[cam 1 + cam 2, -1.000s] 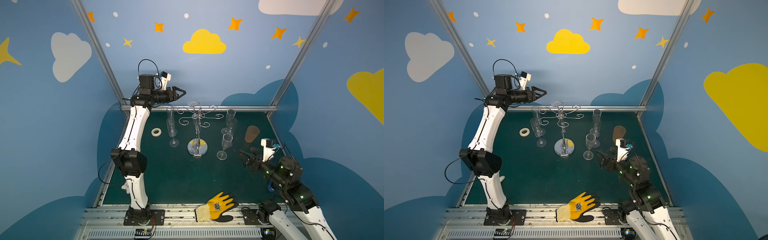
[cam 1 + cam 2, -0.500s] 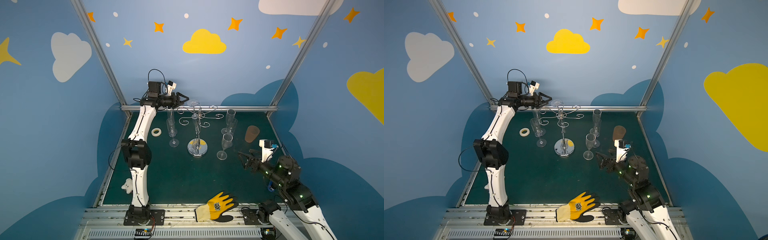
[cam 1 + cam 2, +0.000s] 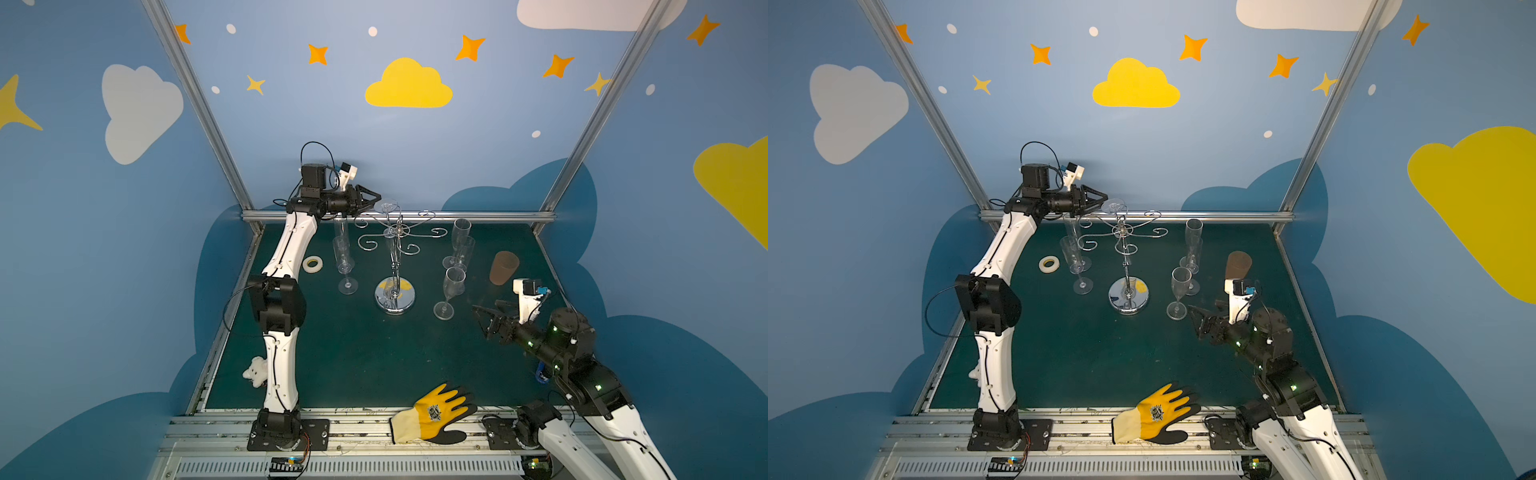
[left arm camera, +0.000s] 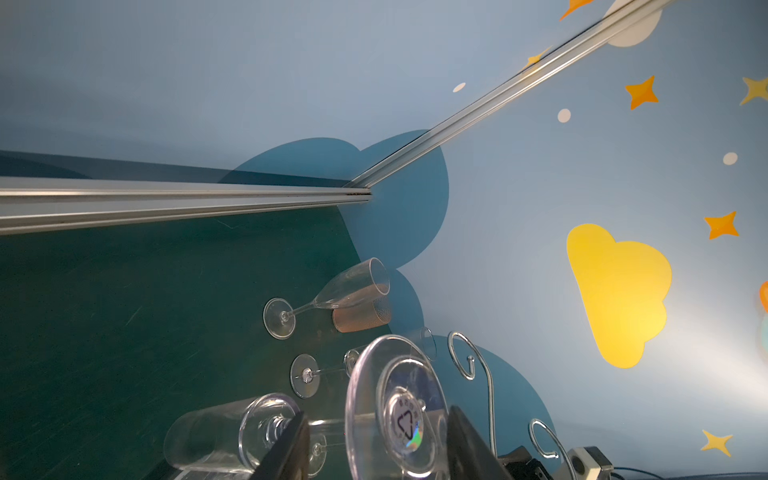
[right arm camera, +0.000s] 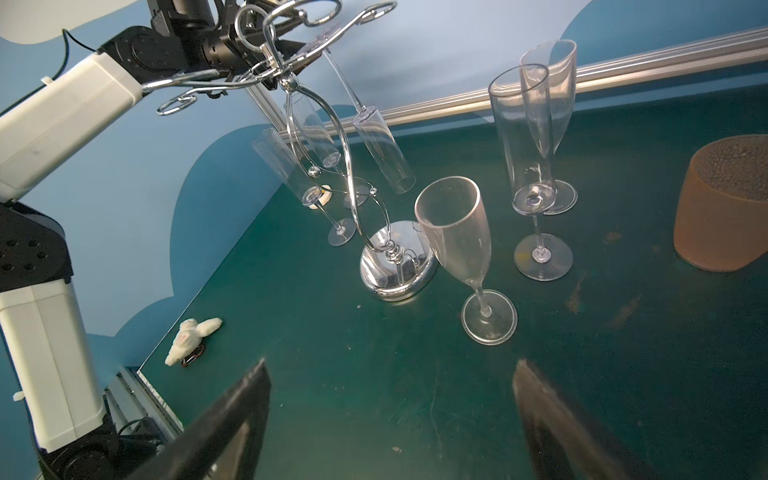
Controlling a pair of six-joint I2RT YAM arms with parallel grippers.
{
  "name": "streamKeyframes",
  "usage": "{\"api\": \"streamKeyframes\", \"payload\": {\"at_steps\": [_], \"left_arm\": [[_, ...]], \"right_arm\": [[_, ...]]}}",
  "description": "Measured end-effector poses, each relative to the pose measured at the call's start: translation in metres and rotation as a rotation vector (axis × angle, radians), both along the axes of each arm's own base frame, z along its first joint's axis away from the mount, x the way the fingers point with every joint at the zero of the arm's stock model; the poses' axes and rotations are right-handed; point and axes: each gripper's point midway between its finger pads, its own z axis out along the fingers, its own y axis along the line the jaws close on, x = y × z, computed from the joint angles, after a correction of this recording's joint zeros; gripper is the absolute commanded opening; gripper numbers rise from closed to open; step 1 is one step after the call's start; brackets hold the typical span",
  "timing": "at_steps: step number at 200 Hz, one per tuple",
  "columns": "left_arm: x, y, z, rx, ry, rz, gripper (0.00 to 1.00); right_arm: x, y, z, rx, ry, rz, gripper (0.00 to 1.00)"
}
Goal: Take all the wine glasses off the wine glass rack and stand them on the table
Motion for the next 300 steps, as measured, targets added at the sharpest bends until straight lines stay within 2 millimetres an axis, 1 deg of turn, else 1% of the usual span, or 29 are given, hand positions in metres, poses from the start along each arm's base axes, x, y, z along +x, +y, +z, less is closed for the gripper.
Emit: {"api": "streamKeyframes", "payload": {"at_steps": [23, 59, 84, 113, 158, 184, 230, 300], "left_arm": [[-0.002, -0.004, 0.004, -0.011, -0.014, -0.015, 0.46], [-0.003, -0.008, 0.004, -0.013, -0.011, -0.023, 0.43], [-0.003, -0.008, 0.002, -0.01, -0.012, -0.025, 0.43], [-0.001, -0.008, -0.005, -0.004, 0.001, -0.027, 0.41], [-0.002, -0.009, -0.006, -0.003, 0.001, -0.031, 0.32], [-0.002, -0.009, -0.006, -0.003, 0.002, -0.031, 0.3], [-0.002, -0.009, -0.017, -0.001, 0.031, -0.031, 0.25], [0.0, -0.007, -0.014, -0.006, 0.021, -0.025, 0.15]], "right_arm": [[0.0, 0.0, -0.001, -0.004, 0.003, 0.002, 0.9], [-0.001, 0.001, -0.001, -0.008, 0.0, 0.007, 0.9], [-0.001, 0.001, -0.001, -0.014, -0.005, 0.01, 0.9], [-0.001, 0.001, -0.001, -0.017, -0.009, 0.011, 0.9], [-0.001, -0.001, -0.001, -0.024, -0.014, 0.002, 0.9], [-0.002, -0.003, 0.001, -0.024, -0.022, -0.008, 0.9], [-0.001, -0.006, 0.002, -0.028, -0.03, -0.025, 0.9], [-0.005, -0.012, 0.007, -0.023, -0.054, -0.044, 0.9]]}}
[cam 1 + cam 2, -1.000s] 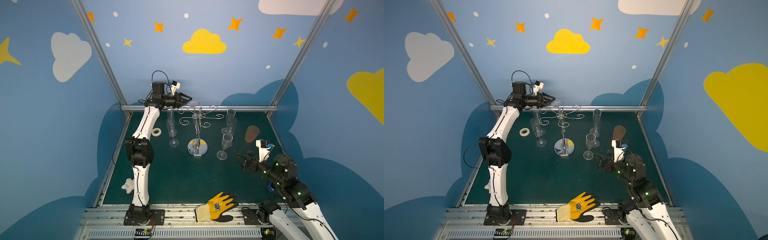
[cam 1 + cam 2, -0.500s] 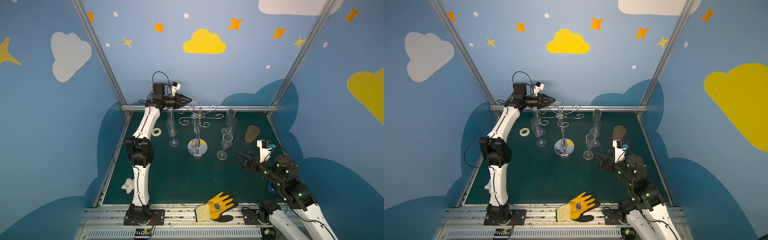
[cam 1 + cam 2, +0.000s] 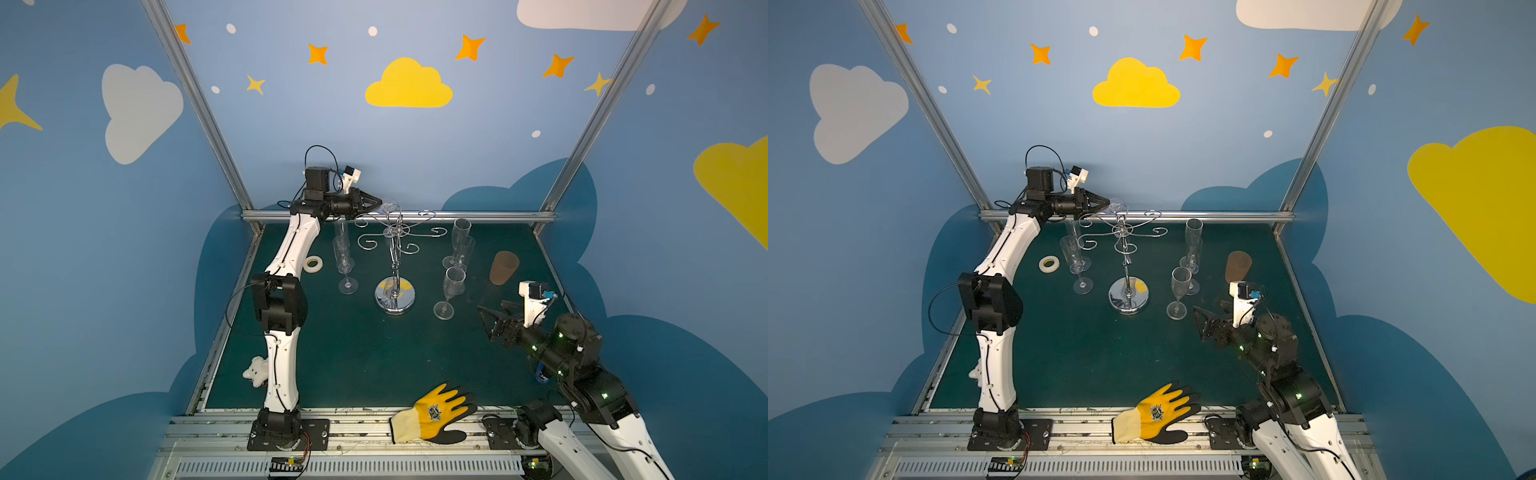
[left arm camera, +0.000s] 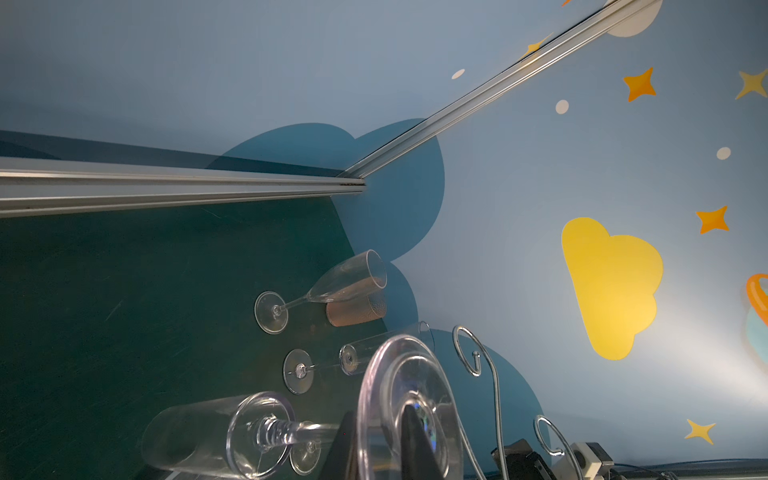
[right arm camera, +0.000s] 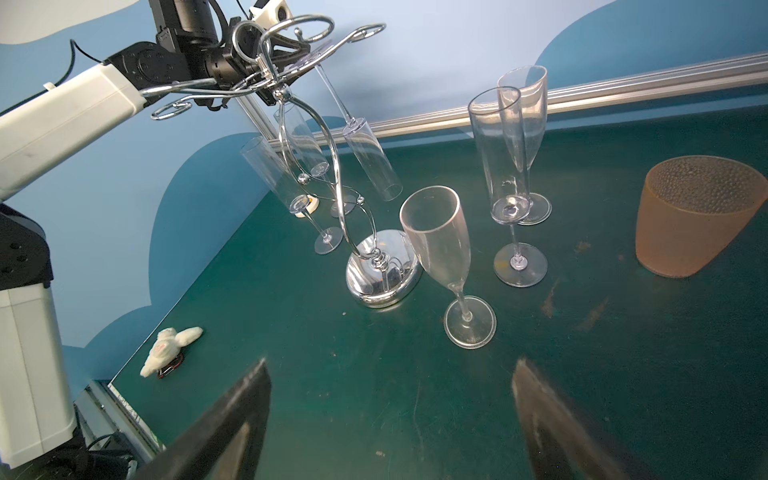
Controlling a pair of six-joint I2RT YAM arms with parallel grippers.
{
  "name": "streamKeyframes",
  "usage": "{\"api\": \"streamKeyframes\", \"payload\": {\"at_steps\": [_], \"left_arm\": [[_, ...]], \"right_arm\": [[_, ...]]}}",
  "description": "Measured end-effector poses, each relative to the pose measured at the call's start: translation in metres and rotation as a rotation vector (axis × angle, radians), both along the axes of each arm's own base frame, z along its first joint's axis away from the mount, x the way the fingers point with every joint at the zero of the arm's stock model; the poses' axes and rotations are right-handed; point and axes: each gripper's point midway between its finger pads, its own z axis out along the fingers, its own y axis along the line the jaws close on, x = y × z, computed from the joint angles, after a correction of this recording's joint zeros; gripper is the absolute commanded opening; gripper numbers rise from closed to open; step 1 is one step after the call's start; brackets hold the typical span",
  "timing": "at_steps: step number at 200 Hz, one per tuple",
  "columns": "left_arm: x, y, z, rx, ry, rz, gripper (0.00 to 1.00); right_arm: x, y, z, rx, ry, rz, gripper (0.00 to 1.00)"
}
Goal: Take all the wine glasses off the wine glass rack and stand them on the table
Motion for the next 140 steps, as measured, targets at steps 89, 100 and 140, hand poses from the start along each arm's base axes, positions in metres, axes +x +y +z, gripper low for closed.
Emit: {"api": "streamKeyframes", "payload": {"at_steps": [89, 100, 140], "left_arm": [[0.002, 0.002, -0.005, -0.003, 0.011, 0.014, 0.09], [0.002, 0.002, -0.006, -0.003, 0.013, 0.015, 0.12], [0.002, 0.002, -0.007, -0.004, 0.017, 0.017, 0.26]], "right_arm": [[-0.004, -0.003, 0.0, -0.002, -0.002, -0.01, 0.9], [-0.005, -0.004, -0.001, -0.003, -0.001, -0.011, 0.9], [-0.007, -0.007, -0.001, -0.005, 0.0, -0.019, 0.89]]}}
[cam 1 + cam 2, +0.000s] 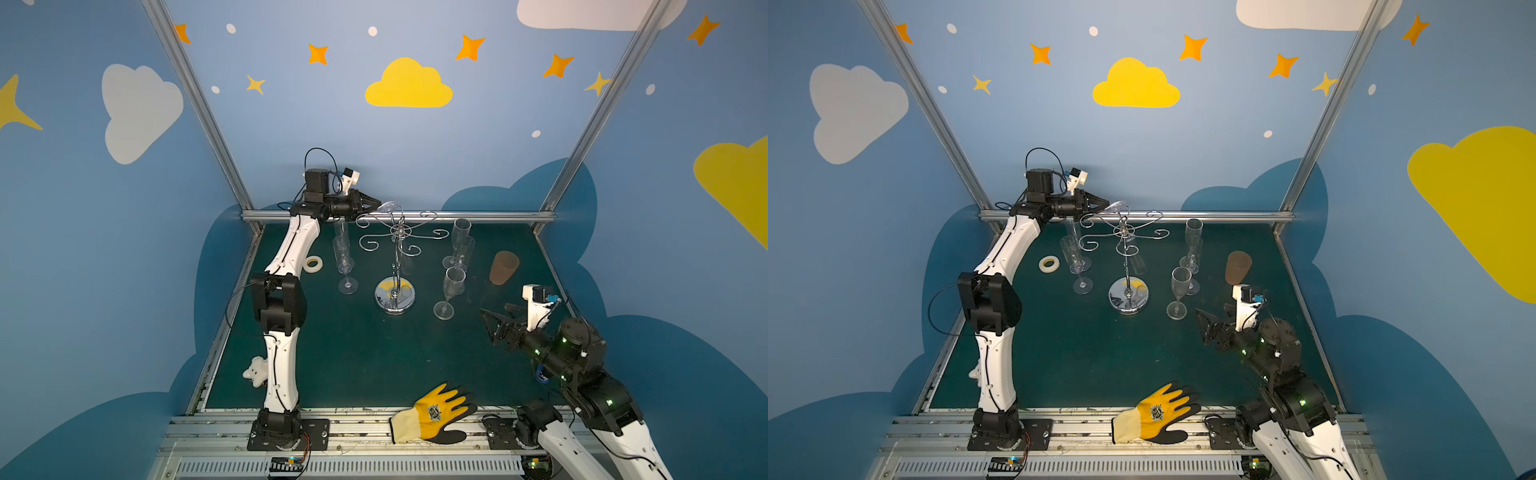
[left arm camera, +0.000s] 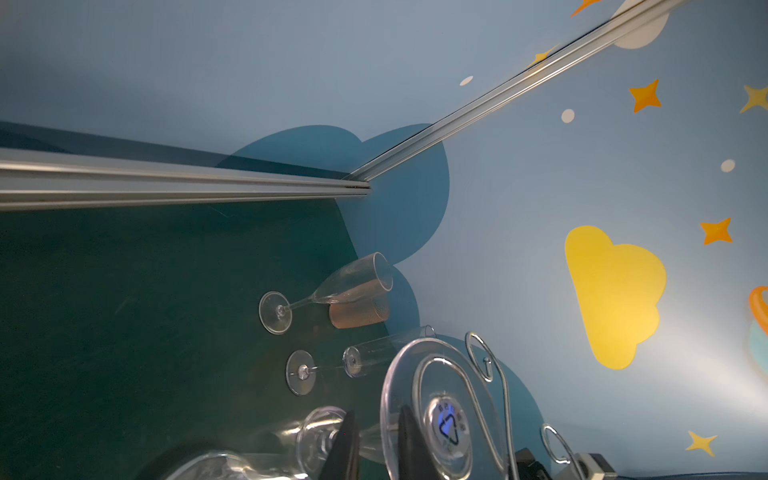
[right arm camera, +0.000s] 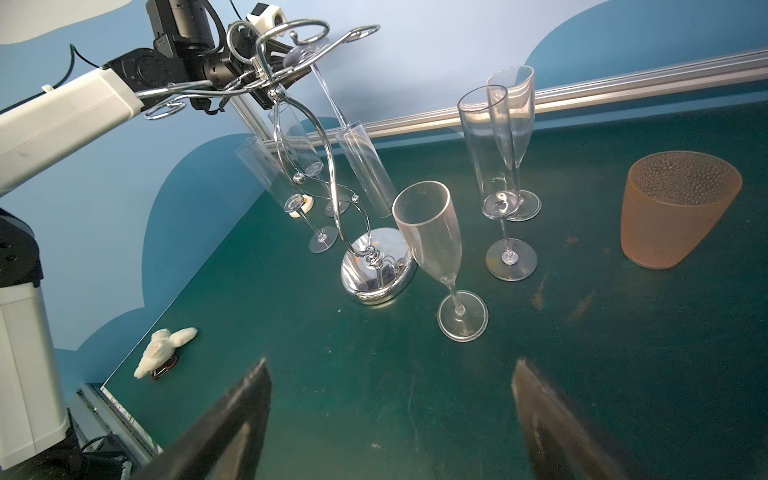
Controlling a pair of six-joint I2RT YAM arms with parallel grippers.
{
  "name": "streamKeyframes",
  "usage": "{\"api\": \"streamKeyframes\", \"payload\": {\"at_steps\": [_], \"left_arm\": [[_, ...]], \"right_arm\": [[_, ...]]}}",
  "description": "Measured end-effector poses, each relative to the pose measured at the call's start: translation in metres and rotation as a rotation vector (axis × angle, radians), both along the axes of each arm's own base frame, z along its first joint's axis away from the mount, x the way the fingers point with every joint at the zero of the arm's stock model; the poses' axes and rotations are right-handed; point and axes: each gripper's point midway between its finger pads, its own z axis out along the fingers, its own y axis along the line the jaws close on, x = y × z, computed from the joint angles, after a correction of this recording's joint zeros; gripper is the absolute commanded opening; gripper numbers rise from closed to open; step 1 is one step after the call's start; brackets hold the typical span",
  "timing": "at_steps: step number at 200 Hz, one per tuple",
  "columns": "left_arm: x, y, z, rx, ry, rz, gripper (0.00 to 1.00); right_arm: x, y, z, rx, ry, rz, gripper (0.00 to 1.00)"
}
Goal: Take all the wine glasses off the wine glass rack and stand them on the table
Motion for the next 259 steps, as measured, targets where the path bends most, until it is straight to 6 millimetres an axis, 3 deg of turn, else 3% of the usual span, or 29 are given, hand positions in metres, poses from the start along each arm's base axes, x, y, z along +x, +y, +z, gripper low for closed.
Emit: {"api": "streamKeyframes", "payload": {"at_steps": [51, 134, 259], "left_arm": [[-0.002, -0.002, 0.0, -0.008, 0.013, -0.008, 0.34], [-0.006, -0.007, 0.0, -0.022, 0.017, -0.035, 0.29], [-0.014, -0.015, 0.009, -0.018, 0.009, -0.047, 0.32]], "right_arm": [[-0.001, -0.001, 0.001, 0.001, -0.004, -0.005, 0.9], [-0.001, -0.001, -0.001, -0.001, -0.002, -0.006, 0.9], [0.0, -0.002, -0.007, -0.005, 0.01, -0.011, 0.9]]}}
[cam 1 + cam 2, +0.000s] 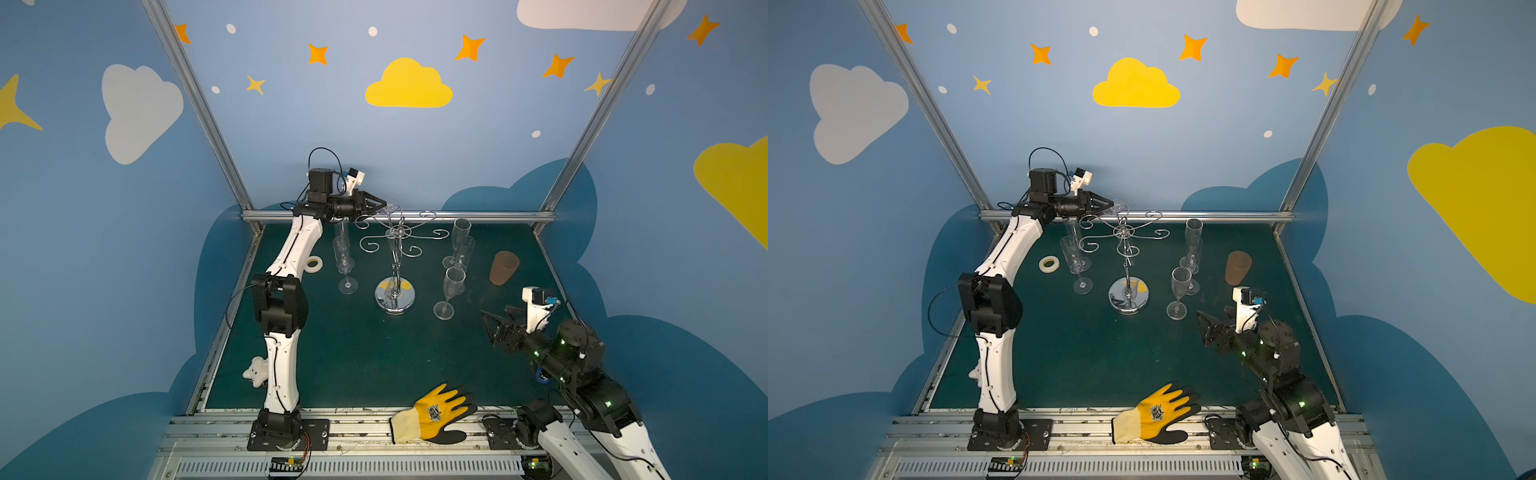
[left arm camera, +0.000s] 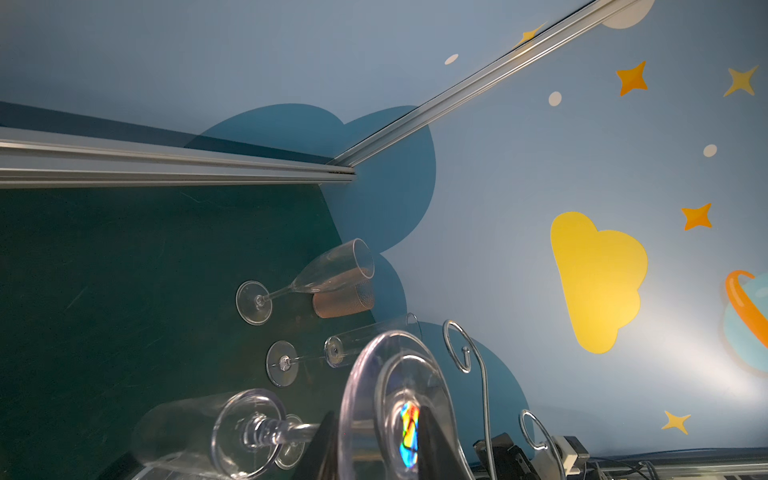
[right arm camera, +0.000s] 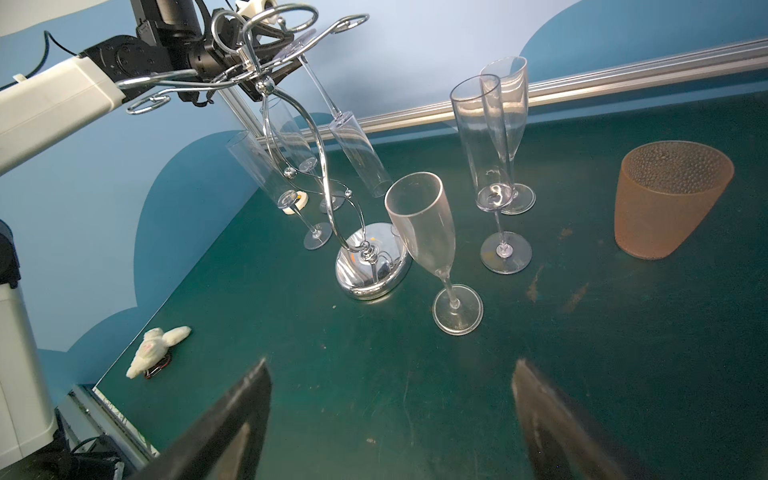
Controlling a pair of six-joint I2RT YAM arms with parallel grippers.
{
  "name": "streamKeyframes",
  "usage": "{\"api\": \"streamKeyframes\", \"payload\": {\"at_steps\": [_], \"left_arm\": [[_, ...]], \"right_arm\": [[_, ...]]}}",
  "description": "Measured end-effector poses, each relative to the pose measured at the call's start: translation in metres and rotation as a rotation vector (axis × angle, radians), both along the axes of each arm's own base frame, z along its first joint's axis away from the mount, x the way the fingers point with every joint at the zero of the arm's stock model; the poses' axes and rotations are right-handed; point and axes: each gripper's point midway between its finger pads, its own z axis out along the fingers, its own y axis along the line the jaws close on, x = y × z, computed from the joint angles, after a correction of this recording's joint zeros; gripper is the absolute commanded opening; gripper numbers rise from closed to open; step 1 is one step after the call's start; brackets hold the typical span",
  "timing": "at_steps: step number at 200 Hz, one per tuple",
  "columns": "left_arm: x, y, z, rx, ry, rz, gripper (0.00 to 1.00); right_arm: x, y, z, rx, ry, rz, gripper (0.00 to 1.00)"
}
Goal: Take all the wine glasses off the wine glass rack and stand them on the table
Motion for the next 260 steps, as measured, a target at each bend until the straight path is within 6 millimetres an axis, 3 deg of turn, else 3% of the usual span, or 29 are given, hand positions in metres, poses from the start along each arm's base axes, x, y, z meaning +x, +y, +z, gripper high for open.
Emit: {"api": "streamKeyframes", "payload": {"at_steps": [83, 132, 167, 260], "left_arm": [[-0.003, 0.0, 0.002, 0.003, 0.007, 0.006, 0.22], [-0.008, 0.002, 0.018, 0.006, -0.019, 0.025, 0.14], [-0.013, 0.005, 0.034, 0.009, -0.054, 0.045, 0.15], [-0.011, 0.007, 0.027, 0.038, -0.051, 0.065, 0.23]], "right_arm": [[-0.002, -0.002, 0.0, 0.003, -0.006, -0.004, 0.89], [-0.002, -0.002, 0.0, 0.003, -0.007, -0.005, 0.9], [-0.003, -0.002, 0.001, 0.005, -0.011, -0.004, 0.9], [-0.007, -0.004, 0.005, 0.014, -0.03, -0.004, 0.9]]}}
